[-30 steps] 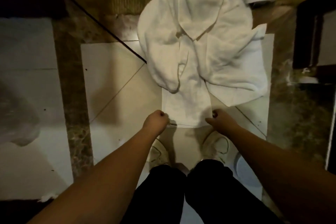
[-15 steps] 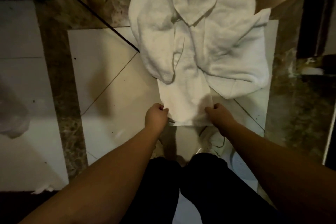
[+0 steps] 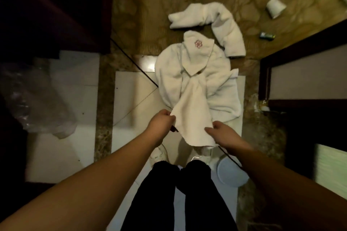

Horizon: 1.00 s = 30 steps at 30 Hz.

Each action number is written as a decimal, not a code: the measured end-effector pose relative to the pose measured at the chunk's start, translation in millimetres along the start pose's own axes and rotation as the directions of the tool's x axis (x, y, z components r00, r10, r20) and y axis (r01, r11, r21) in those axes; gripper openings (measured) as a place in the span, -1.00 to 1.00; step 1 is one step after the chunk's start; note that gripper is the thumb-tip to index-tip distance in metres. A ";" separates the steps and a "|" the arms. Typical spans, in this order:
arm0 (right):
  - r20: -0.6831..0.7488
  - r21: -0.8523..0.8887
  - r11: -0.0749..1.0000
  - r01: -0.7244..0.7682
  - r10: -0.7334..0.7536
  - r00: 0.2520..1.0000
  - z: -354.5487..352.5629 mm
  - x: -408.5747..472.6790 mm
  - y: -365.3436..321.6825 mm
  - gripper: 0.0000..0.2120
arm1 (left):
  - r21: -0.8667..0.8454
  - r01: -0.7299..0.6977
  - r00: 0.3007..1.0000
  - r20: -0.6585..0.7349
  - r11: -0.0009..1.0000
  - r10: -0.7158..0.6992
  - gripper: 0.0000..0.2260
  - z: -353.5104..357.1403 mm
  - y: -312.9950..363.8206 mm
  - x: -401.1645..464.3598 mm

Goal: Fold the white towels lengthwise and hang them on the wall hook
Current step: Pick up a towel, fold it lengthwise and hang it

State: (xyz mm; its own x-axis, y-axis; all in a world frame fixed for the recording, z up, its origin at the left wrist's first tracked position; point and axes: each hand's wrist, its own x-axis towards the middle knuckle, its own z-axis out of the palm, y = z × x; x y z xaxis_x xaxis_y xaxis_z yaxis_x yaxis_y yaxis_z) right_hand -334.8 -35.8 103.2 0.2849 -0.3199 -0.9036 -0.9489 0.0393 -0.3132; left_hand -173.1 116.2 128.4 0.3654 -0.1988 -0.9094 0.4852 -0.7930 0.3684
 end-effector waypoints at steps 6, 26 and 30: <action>-0.147 -0.018 0.996 0.086 -0.088 0.985 -45.2 -76.5 -51.6 -0.62 | -0.105 -0.137 0.990 -0.051 0.985 0.132 -0.90 -26.7 56.7 -91.1; -0.035 -0.027 0.742 0.670 -0.670 0.741 -169.4 -362.7 -193.3 -0.69 | -0.573 -0.564 0.795 -0.181 0.595 0.579 -0.72 -122.7 196.2 -451.6; -0.116 -0.317 0.556 0.768 -0.827 0.551 -158.4 -404.4 -212.0 -0.73 | -0.539 -0.663 0.716 -0.253 0.520 0.651 -0.59 -142.9 184.9 -510.8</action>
State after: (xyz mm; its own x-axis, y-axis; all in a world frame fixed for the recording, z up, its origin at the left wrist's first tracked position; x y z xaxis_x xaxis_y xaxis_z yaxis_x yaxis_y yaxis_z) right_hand -270.4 -64.7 581.3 0.9254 -0.3189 -0.2046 -0.3520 -0.5236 -0.7758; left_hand -156.5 153.4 688.6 0.7782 -0.5132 -0.3620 0.4378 0.0300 0.8986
